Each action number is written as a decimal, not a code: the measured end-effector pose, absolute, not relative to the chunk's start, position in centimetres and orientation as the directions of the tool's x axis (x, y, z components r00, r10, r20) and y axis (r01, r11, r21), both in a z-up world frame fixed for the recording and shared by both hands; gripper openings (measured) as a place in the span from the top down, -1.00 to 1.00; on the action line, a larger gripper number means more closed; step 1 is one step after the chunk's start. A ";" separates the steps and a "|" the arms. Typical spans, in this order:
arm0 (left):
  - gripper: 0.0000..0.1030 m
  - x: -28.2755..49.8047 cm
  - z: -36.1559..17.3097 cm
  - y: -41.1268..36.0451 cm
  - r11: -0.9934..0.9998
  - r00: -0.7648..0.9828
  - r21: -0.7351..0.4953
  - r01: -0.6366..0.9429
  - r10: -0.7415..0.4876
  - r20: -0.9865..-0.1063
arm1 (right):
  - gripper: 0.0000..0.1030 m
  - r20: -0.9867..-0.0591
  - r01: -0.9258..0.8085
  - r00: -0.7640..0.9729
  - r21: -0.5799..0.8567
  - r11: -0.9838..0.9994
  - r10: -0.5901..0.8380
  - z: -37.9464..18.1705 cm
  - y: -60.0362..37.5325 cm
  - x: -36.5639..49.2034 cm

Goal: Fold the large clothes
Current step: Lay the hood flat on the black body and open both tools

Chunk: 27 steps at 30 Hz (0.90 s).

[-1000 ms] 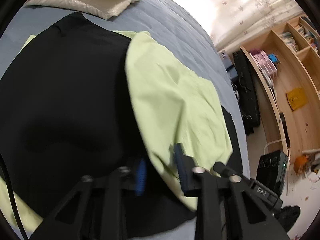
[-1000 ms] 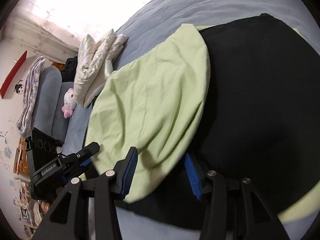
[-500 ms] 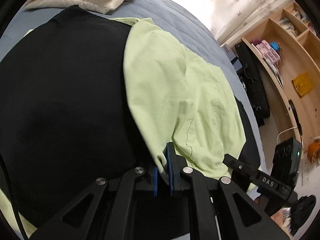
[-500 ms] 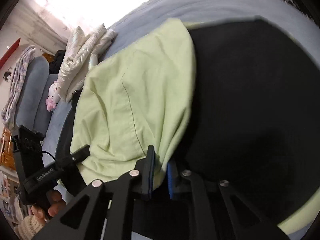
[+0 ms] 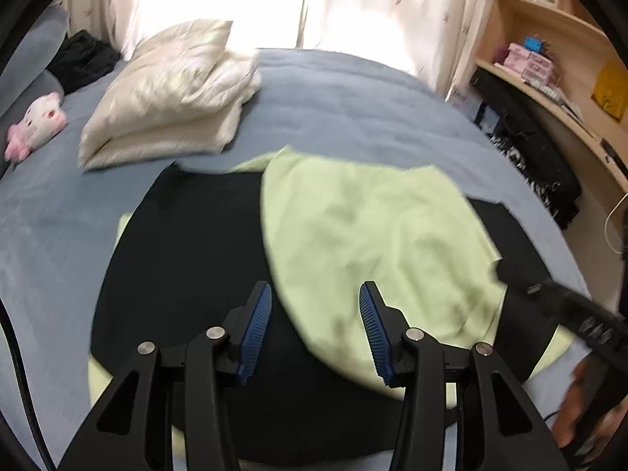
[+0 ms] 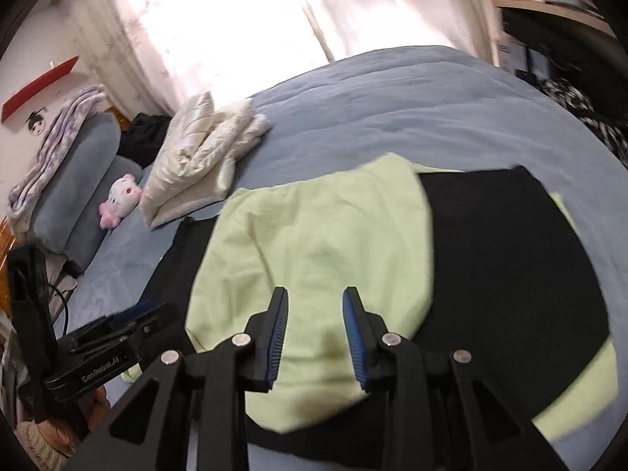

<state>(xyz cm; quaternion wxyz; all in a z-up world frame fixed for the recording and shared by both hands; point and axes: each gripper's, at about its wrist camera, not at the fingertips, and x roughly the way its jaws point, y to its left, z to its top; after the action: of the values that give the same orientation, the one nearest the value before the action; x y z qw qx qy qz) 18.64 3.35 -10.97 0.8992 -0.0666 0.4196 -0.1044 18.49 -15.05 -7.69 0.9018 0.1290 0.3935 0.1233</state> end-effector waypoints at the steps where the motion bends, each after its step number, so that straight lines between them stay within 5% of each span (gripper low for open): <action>1: 0.25 19.6 -10.9 2.7 0.968 0.626 -0.208 0.140 -0.249 -0.739 | 0.44 -0.674 -0.127 0.661 0.334 0.934 0.331 -7.8 -14.6 19.1; 6: 0.54 23.4 -12.0 0.8 0.964 0.613 -0.226 0.138 -0.262 -0.746 | 0.44 -0.682 -0.119 0.642 0.362 0.925 0.350 -9.2 -13.2 22.7; 12: 0.56 26.0 -16.4 0.8 0.982 0.567 -0.167 0.085 -0.185 -0.802 | 0.44 -0.742 -0.064 0.606 0.315 0.947 0.287 -12.7 -13.5 25.7; 16: 0.57 25.7 -18.3 2.6 0.980 0.570 -0.184 0.069 -0.190 -0.800 | 1.00 -0.750 -0.028 0.603 0.320 0.947 0.272 -14.5 -16.4 25.6; 27: 0.57 22.3 -16.2 2.5 0.965 0.583 -0.248 0.085 -0.250 -0.773 | 0.93 -0.722 -0.045 0.593 0.413 0.910 0.357 -11.8 -17.2 22.0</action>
<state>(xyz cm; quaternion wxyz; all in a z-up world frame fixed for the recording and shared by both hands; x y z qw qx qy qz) 22.27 2.51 -16.19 0.8848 -0.0926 0.4467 -0.0947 22.03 -17.21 -11.84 0.8744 0.1790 0.4362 0.1147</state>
